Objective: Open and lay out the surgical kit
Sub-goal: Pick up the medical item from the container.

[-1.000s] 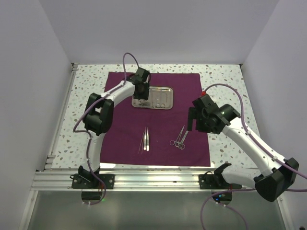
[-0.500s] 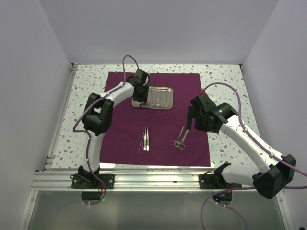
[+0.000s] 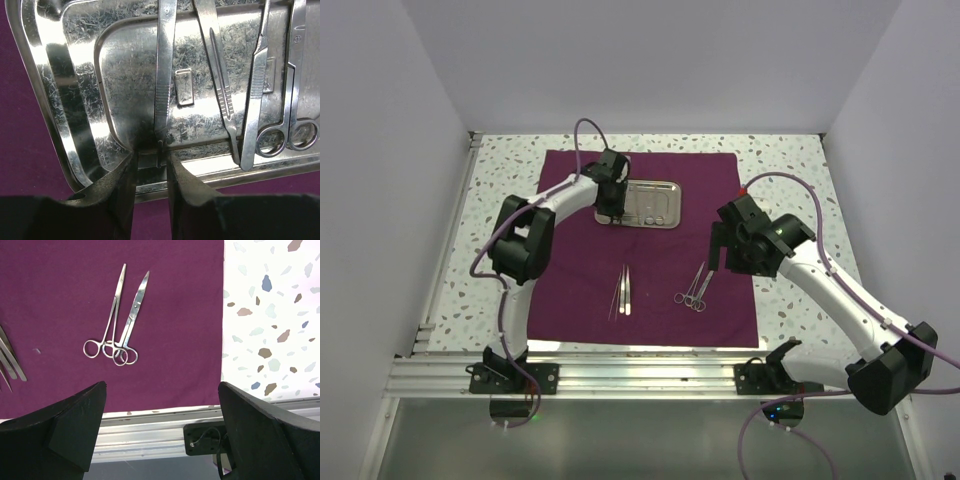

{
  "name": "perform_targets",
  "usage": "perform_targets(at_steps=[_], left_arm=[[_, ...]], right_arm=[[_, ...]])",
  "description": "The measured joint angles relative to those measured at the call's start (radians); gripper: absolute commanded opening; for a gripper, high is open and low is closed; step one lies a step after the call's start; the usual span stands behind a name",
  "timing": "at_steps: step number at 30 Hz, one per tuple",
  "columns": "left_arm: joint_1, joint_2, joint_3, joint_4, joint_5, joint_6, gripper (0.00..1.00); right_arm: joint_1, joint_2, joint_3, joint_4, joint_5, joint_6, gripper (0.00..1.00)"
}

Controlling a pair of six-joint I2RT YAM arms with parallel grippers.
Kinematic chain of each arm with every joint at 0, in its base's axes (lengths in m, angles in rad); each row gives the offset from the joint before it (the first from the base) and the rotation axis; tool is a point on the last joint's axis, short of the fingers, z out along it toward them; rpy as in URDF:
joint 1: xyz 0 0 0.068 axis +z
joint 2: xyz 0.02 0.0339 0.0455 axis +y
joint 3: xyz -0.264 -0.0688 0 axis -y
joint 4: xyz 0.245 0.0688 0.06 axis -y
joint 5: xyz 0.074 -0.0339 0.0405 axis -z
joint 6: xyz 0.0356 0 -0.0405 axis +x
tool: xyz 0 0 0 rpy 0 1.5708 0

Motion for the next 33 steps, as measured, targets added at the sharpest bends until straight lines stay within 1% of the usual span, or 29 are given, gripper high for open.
perform_targets(at_steps=[5, 11, 17, 20, 21, 22, 23, 24, 33], left_arm=[[0.0, -0.003, -0.007, 0.003, 0.001, -0.001, 0.24], [-0.001, -0.003, -0.008, 0.006, 0.004, -0.001, 0.23], [-0.009, 0.014, 0.017, -0.003, -0.007, 0.0, 0.18], [-0.015, 0.025, 0.035, -0.016, -0.019, 0.001, 0.13], [-0.017, 0.029, 0.042, -0.019, -0.023, 0.001, 0.1], [-0.02, 0.033, 0.048, -0.024, -0.029, 0.001, 0.08], [-0.022, 0.035, 0.052, -0.027, -0.033, 0.001, 0.03], [-0.023, 0.038, 0.055, -0.029, -0.036, 0.0, 0.0], [-0.026, 0.039, 0.066, -0.043, -0.05, 0.0, 0.0]], right_arm=[[0.0, 0.0, 0.0, 0.0, 0.0, -0.002, 0.98], [0.0, 0.0, 0.0, 0.0, 0.0, -0.009, 0.98], [0.0, -0.01, 0.0, 0.0, 0.0, -0.013, 0.98], [0.0, -0.02, 0.0, 0.0, 0.001, -0.016, 0.98], [0.0, -0.024, 0.0, 0.0, 0.001, -0.016, 0.98], [0.0, -0.028, 0.0, 0.0, 0.001, -0.016, 0.98], [0.0, -0.031, 0.0, 0.0, 0.001, -0.016, 0.98], [0.0, -0.035, 0.0, 0.0, 0.001, -0.016, 0.98], [0.0, -0.062, 0.0, 0.0, 0.001, -0.026, 0.98]])
